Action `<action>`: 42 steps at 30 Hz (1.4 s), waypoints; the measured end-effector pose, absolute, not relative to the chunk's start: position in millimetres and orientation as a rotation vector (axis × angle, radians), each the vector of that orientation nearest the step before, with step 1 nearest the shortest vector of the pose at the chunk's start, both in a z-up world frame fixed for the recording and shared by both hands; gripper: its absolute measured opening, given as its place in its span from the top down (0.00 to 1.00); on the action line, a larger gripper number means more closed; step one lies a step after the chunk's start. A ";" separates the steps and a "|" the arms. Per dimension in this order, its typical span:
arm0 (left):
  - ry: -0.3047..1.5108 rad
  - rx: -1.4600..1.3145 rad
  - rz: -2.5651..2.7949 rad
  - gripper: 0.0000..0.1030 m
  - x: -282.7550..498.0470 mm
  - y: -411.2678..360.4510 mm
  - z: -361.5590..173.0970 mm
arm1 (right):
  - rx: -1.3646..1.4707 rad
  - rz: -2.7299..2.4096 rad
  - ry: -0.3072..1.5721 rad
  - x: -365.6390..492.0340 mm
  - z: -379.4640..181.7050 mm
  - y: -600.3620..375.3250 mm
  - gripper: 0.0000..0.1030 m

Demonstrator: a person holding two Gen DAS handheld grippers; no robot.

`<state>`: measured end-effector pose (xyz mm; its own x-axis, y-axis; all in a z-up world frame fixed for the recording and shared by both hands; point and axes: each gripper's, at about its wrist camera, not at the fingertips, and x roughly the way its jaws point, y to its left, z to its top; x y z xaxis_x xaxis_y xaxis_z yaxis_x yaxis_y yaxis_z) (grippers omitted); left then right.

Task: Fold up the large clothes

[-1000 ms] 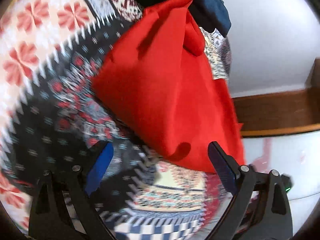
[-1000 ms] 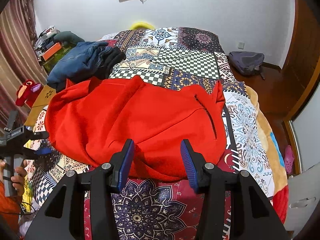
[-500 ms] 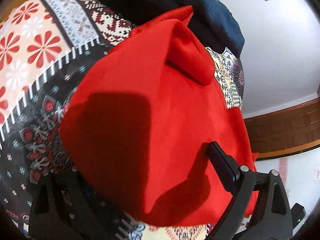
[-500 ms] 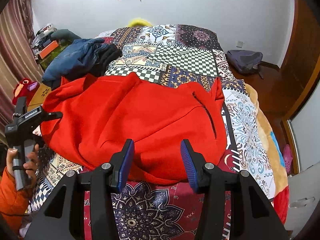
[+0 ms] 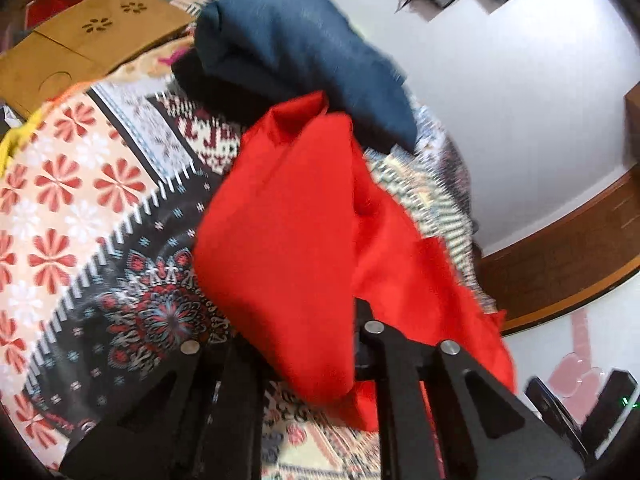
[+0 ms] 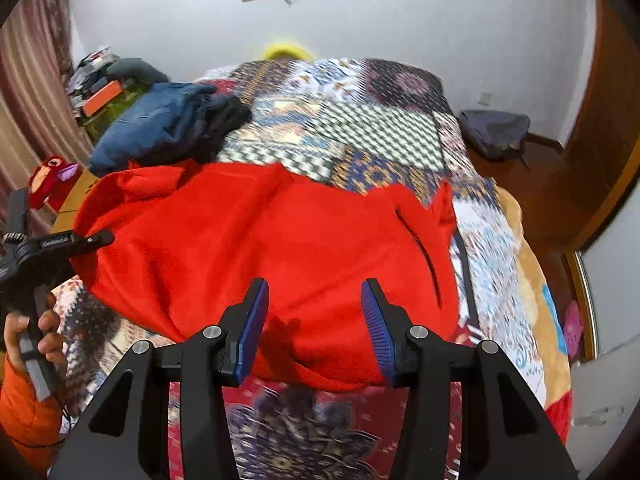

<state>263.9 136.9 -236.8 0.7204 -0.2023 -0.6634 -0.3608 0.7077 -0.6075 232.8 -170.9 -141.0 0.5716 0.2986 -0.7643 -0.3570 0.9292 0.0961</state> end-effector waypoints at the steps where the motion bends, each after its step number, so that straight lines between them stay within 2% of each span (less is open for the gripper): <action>1: 0.767 -0.807 0.093 0.90 256.6 141.4 -231.6 | -0.080 0.405 0.870 233.8 -137.1 -162.9 0.57; 6: 0.670 -0.781 0.142 0.91 214.4 160.1 -198.6 | -0.132 0.534 0.846 236.5 -128.6 -104.3 0.49; 11: 0.619 -0.762 0.232 0.91 175.7 188.1 -189.4 | -0.148 0.689 0.941 239.3 -152.1 -34.2 0.49; 20: 0.809 -0.942 0.295 0.90 154.0 232.5 -265.6 | -0.307 0.782 1.060 231.8 -201.7 41.7 0.49; 22: 0.838 -0.969 0.292 0.84 157.0 232.7 -277.5 | -0.343 0.777 1.074 232.6 -209.6 48.2 0.49; 24: 0.865 -0.998 0.304 0.62 155.8 234.5 -289.2 | -0.357 0.768 1.110 235.1 -220.8 50.1 0.49; 26: 0.877 -1.025 0.313 0.53 158.8 237.8 -303.3 | -0.356 0.767 1.143 238.0 -228.7 50.1 0.49; 31: 0.882 -0.943 0.322 0.55 166.5 231.4 -308.1 | -0.373 0.778 1.141 233.7 -229.3 49.3 0.48; 33: 0.880 -0.900 0.316 0.68 168.3 227.1 -306.1 | -0.386 0.781 1.142 234.1 -225.1 52.4 0.49; 36: 0.866 -0.858 0.306 0.82 171.5 223.5 -300.9 | -0.372 0.776 1.121 238.1 -219.4 52.6 0.49; 42: 0.744 -0.808 0.252 0.86 176.8 217.8 -252.0 | -0.303 0.778 1.176 246.8 -236.3 47.5 0.47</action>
